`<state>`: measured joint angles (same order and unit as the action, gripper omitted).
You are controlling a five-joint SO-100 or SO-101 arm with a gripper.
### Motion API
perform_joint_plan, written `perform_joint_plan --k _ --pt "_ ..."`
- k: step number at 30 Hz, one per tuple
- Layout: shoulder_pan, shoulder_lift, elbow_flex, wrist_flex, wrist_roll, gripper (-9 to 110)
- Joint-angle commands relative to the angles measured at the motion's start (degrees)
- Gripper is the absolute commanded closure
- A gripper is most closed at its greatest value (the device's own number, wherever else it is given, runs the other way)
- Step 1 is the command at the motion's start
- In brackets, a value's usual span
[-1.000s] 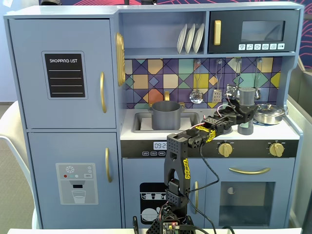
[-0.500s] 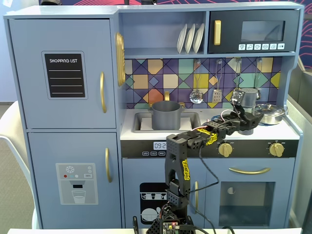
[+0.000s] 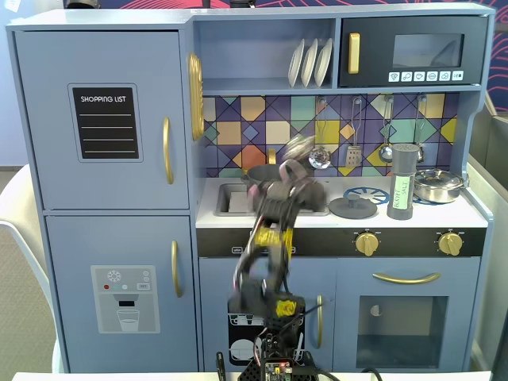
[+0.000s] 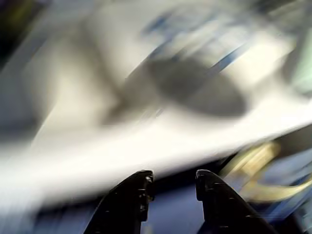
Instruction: Put salt in the gray recipient
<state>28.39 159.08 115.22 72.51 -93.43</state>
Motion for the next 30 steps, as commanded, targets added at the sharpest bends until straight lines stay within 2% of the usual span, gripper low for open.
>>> perform_joint_plan --k 1,5,9,14,17,19,23,30 --pt "-13.54 12.30 13.80 7.03 -3.69 101" --pt "-21.09 20.48 32.08 5.71 -0.09 101" --pt "-23.99 24.79 49.22 1.05 0.62 101" --pt "-24.96 25.31 63.28 -5.27 4.48 101" --pt "-27.42 25.31 63.37 -1.85 11.43 101" --pt "-27.16 25.40 63.37 1.41 12.39 101" --pt "-25.22 25.40 63.37 3.52 5.45 100" --pt "-25.22 25.40 63.37 3.52 5.71 98"
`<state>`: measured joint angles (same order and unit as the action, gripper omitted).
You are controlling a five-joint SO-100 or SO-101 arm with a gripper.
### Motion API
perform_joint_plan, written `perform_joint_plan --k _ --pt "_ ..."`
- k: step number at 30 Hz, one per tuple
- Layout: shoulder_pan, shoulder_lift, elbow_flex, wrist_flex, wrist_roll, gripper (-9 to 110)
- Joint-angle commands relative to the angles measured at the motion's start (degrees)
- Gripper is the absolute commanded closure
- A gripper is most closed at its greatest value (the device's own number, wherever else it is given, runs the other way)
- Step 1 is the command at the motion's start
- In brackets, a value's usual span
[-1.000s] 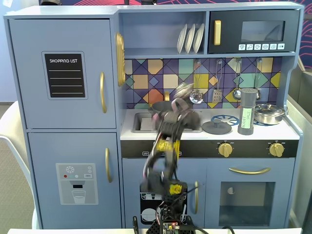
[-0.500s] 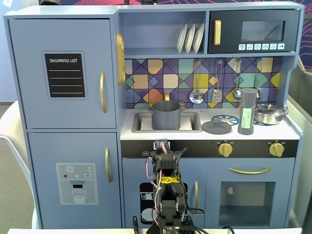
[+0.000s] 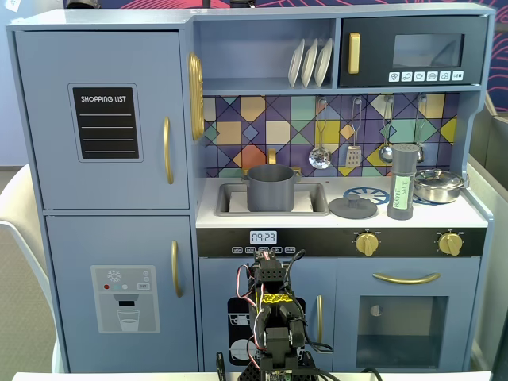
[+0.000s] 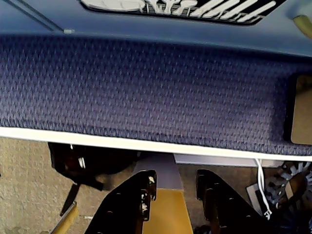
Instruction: Put salt in the gray recipient
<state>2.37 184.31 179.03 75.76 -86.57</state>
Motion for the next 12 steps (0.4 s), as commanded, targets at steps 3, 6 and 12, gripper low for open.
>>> perform_joint_plan --k 3,6,12 --pt "0.79 0.18 -0.44 0.26 -1.14 97" --pt "0.79 0.18 -0.44 0.26 -1.14 97" --pt "0.79 0.18 -0.44 0.26 -1.14 96"
